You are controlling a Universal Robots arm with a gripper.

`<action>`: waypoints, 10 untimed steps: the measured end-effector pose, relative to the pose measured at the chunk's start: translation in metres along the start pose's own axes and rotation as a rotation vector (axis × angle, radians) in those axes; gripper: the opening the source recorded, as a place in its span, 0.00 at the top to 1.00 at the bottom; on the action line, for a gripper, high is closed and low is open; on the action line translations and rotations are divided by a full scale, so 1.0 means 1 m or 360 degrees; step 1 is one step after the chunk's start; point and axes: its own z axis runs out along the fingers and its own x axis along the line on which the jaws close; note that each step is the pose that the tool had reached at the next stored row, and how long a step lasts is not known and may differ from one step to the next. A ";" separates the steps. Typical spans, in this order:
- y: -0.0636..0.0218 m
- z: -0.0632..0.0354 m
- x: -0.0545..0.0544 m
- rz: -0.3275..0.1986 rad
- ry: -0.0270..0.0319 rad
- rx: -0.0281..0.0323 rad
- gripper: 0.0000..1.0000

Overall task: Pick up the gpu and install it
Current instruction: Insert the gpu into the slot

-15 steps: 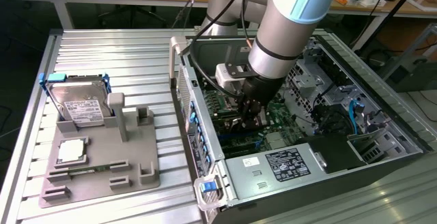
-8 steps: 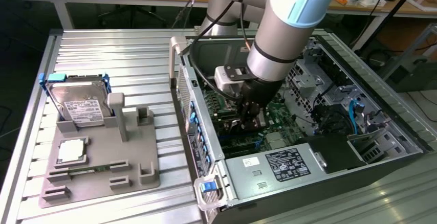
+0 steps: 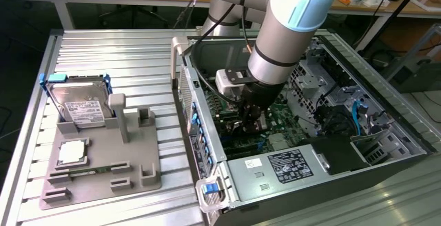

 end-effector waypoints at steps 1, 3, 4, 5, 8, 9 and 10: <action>0.0000 0.0001 0.000 0.0000 0.00000 0.00000 0.73; 0.0000 0.0002 0.000 0.0000 -0.00005 0.00002 0.73; 0.0000 0.0002 0.000 0.0000 -0.00004 0.00002 0.73; 0.0000 0.0002 0.000 0.0000 -0.00005 0.00002 0.73; 0.0000 0.0002 0.000 0.0000 -0.00004 0.00002 0.73; 0.0000 0.0002 -0.001 0.0000 -0.00004 0.00001 0.73; 0.0000 0.0003 -0.001 0.0000 0.00000 0.00000 0.73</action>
